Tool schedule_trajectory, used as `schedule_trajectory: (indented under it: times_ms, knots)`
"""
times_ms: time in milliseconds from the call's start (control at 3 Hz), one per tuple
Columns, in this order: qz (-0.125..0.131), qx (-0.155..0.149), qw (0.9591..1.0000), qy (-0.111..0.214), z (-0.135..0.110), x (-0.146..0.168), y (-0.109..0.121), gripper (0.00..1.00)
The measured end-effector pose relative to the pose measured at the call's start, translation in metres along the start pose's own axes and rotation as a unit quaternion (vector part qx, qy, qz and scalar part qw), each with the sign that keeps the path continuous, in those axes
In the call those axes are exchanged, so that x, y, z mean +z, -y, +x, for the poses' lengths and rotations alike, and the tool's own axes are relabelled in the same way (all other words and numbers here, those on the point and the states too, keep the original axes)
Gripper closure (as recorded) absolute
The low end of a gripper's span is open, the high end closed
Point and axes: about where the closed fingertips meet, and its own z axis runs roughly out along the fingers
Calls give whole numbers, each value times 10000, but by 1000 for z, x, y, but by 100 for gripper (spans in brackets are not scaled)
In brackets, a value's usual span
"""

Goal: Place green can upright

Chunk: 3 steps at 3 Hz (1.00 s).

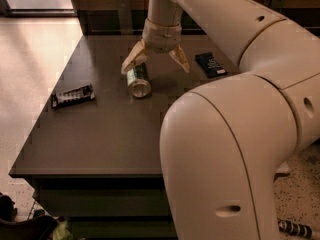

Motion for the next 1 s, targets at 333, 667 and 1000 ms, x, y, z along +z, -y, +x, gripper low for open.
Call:
schedule_trajectory:
  times_ms: [333, 667, 1000]
  knots:
    - [66, -108, 9997, 223, 0, 0, -8, 0]
    - [228, -274, 9981, 495, -3, -14, -17, 0]
    - [293, -460, 9965, 638, -12, -15, -25, 0]
